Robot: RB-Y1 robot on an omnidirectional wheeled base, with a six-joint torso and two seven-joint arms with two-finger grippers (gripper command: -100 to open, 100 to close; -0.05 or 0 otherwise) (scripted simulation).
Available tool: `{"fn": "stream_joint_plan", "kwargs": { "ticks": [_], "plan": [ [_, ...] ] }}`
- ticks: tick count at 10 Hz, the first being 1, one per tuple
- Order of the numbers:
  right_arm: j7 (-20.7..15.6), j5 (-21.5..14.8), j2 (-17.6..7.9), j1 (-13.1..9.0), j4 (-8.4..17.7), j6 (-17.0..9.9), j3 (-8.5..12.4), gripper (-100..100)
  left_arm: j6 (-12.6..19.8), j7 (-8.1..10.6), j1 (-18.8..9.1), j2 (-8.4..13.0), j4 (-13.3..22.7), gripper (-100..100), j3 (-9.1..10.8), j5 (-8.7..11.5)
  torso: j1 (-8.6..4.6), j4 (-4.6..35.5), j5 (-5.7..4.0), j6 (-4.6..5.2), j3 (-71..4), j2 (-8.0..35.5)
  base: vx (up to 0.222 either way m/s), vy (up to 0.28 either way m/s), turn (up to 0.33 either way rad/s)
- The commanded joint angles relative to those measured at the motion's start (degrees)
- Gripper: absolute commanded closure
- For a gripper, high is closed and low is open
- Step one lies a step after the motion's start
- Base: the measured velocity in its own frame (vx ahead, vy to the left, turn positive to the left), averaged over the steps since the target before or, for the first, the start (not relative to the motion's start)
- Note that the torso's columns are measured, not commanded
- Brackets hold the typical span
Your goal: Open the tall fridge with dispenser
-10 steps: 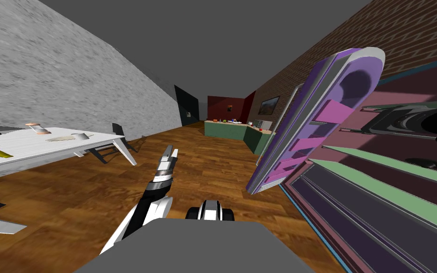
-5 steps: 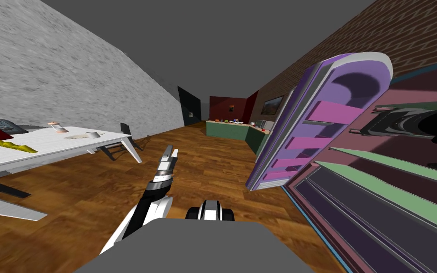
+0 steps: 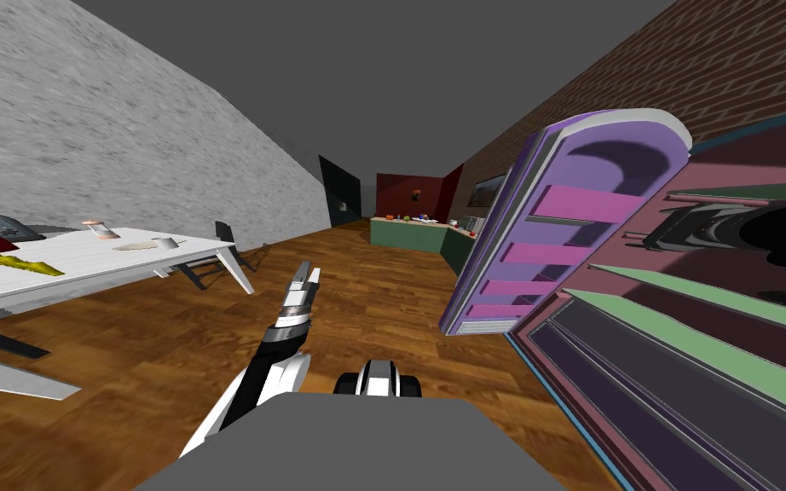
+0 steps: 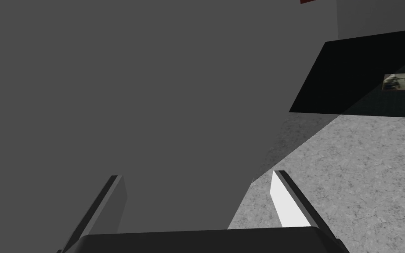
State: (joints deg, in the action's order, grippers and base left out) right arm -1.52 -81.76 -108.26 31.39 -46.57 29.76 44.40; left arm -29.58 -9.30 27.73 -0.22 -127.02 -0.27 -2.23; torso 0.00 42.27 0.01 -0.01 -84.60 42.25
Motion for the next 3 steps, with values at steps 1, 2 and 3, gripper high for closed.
{"fn": "stream_joint_plan", "kwargs": {
  "ticks": [1, 2, 3],
  "plan": [
    [-3.48, 4.26, -2.24, -2.63, 3.49, -0.12, -3.55, -100, 0.0, 0.0, 0.0, 0.0, 0.0, 0, 0.0, 0.0, 0.01, 0.01, 0.0, 0.01, 0.02, 0.03, -0.034, -0.004, 0.198],
    [-4.14, 6.8, -2.24, -4.19, 4.24, -0.12, -5.25, -100, 0.0, 0.0, -0.01, 0.0, 0.0, 0, -0.01, 0.0, 0.04, 0.02, 0.02, -0.06, 0.05, 0.1, -0.046, -0.005, 0.136],
    [-4.14, 6.8, -2.24, -6.13, 4.24, -0.12, -6.83, -100, 0.0, 0.0, -0.01, 0.0, 0.0, 0, 0.0, 0.0, 0.02, 0.05, 0.0, 0.04, 0.1, 0.13, -0.021, 0.002, -0.003]
  ]
}}
